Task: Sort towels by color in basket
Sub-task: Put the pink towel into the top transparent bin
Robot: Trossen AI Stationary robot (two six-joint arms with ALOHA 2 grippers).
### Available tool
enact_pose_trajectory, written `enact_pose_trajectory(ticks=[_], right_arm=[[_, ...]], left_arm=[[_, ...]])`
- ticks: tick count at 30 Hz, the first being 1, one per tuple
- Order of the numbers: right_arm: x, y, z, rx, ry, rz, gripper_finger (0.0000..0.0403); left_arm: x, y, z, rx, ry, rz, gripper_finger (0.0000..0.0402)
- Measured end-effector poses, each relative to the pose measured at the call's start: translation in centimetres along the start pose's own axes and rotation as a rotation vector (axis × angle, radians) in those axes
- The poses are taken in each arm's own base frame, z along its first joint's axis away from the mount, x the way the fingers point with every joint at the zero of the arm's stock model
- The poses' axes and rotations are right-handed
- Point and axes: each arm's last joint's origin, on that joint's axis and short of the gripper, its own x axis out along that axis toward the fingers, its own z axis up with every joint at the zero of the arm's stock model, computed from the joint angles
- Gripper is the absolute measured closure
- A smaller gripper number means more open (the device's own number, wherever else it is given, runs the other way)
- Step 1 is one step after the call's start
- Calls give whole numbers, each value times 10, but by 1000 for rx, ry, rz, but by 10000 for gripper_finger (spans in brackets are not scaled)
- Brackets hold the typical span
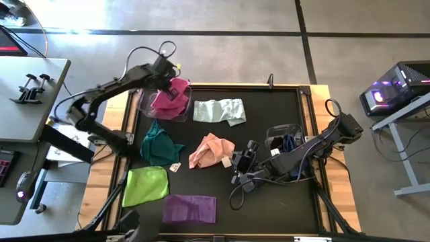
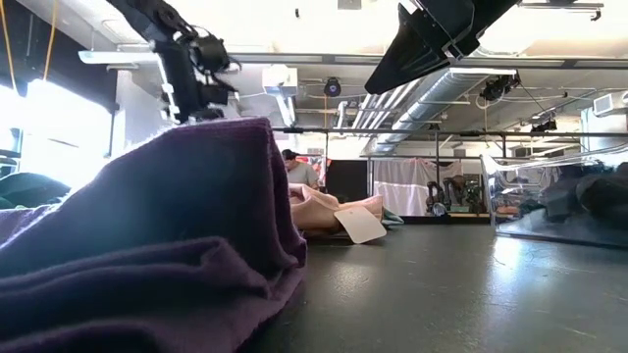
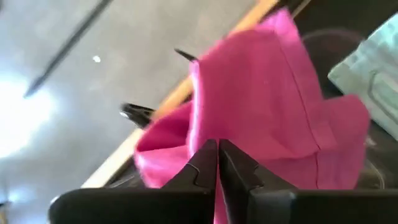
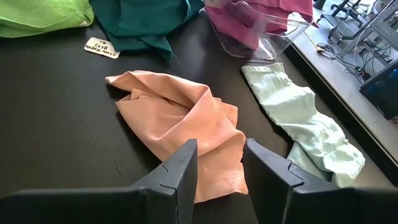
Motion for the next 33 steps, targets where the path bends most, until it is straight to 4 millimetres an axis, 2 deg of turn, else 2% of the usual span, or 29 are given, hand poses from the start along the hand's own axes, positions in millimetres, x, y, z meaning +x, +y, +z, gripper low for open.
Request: enact_pose_trajectory(ticks=[4,10,13,16,18,20,29,33], right_arm=[[0,0,0,2,0,0,282],[0,0,0,9,0,0,282],[0,0,0,9,0,0,282],[0,0,0,8,0,0,282],[0,0,0,8,0,0,282],[0,0,0,7,0,0,282],[0,0,-1,11,5,-2,282],[0,0,-1,11,5,-2,282]], left_arm=[[37,-11,-7,17,170,-95,399],[86,-27,-21,51,395,-136,401],[101,-31,-25,69,445,-145,401],[102,-32,-25,86,451,-144,401],[96,-31,-24,87,438,-141,401],[80,-28,-21,81,395,-135,401],[-24,-18,-17,38,101,-110,401],[-58,-20,-21,30,-18,-116,401]])
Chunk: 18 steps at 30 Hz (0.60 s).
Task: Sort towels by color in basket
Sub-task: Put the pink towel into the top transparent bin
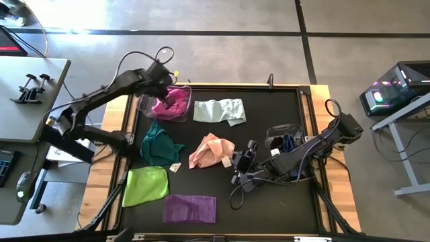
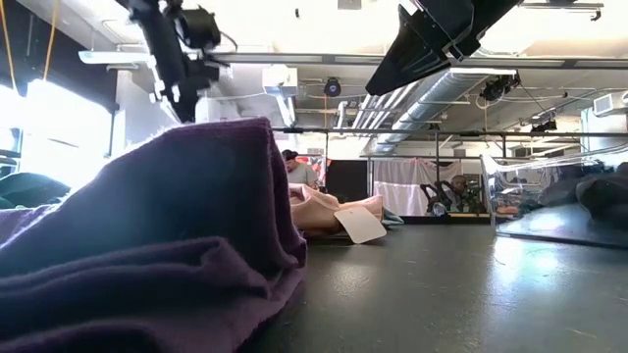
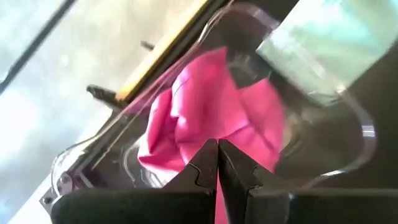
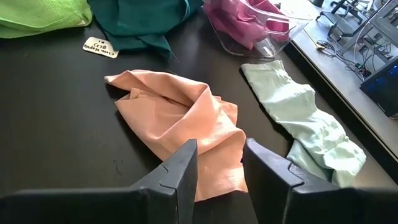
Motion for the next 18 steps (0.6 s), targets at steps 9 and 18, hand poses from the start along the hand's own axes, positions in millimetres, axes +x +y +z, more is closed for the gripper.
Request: enact_pose_trajectory(ticks=[9,18], right_arm=[[0,0,-1,-5,4,-2,282],[1,-1,-1,-10,4,-17,282]], left_arm=[[34,-18,-32,-27,-89,-74,401],[92,-20,-66,-150,73,-58,401]])
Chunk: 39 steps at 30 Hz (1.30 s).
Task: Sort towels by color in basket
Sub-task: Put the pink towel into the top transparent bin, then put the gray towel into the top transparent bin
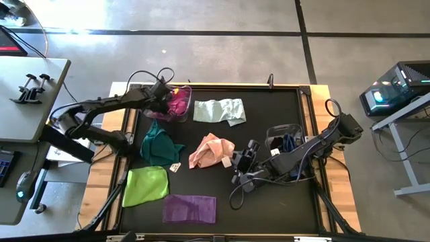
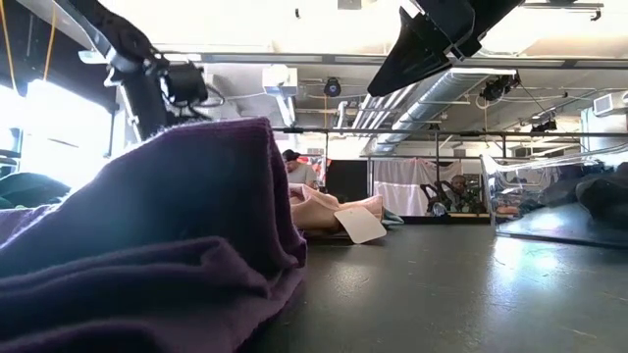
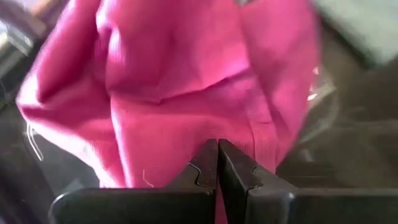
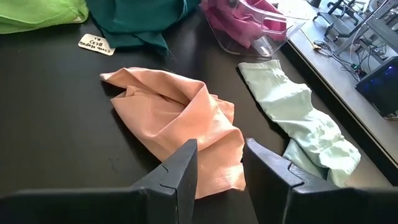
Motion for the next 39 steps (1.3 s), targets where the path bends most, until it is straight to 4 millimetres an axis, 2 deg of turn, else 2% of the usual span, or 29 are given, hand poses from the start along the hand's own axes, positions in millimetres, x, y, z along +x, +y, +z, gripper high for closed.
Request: enact_pose_trajectory(ticks=[9,15,21,26,33,39], right_arm=[[0,0,0,8,-5,-10,282],[0,0,0,11,-5,-10,282],[0,0,0,11,-5,-10,282],[0,0,0,11,-5,-9,282],[0,0,0,10,-5,-9,282],[7,-6,3,22,4,-32,282]], left_arm=[[40,28,8,-107,19,30,401],[48,44,11,-177,-28,-6,401],[30,54,22,-209,-151,34,401],[13,56,24,-207,-188,36,401],[-22,46,18,-156,-227,13,401],[-55,25,10,-78,-299,-36,401]])
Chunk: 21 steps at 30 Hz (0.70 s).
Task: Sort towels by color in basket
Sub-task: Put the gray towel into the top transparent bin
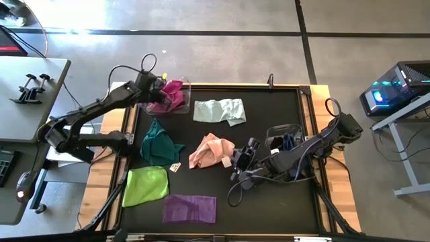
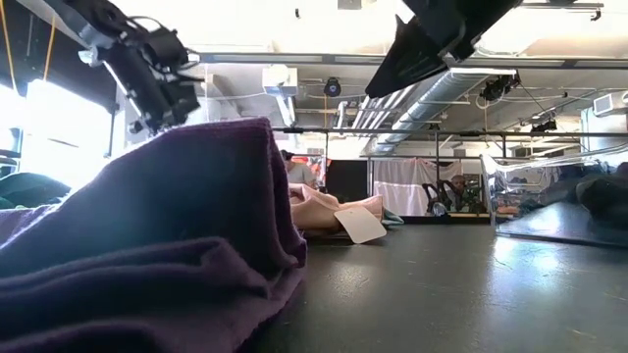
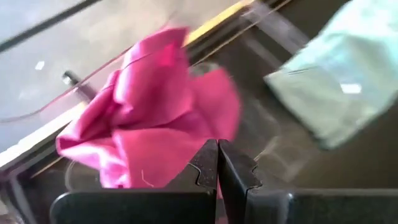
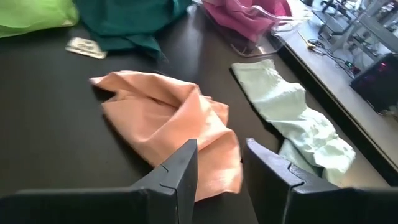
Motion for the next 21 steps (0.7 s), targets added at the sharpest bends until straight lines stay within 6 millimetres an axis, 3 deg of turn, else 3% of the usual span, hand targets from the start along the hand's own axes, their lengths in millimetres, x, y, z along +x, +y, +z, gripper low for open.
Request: enact_pose_trajectory(ticks=[8,15,18,21], right_arm=[[33,-28,7,-53,98,-22,258],[81,-80,15,-25,221,27,198],[101,-106,19,-7,207,24,175],[123,-129,10,30,148,43,166]], left_arm=[[-24,-46,-1,155,-111,-160,401],[-30,-90,-6,288,-160,-305,401],[-31,-105,-10,322,-218,-346,401],[-28,-113,-18,343,-236,-379,401]])
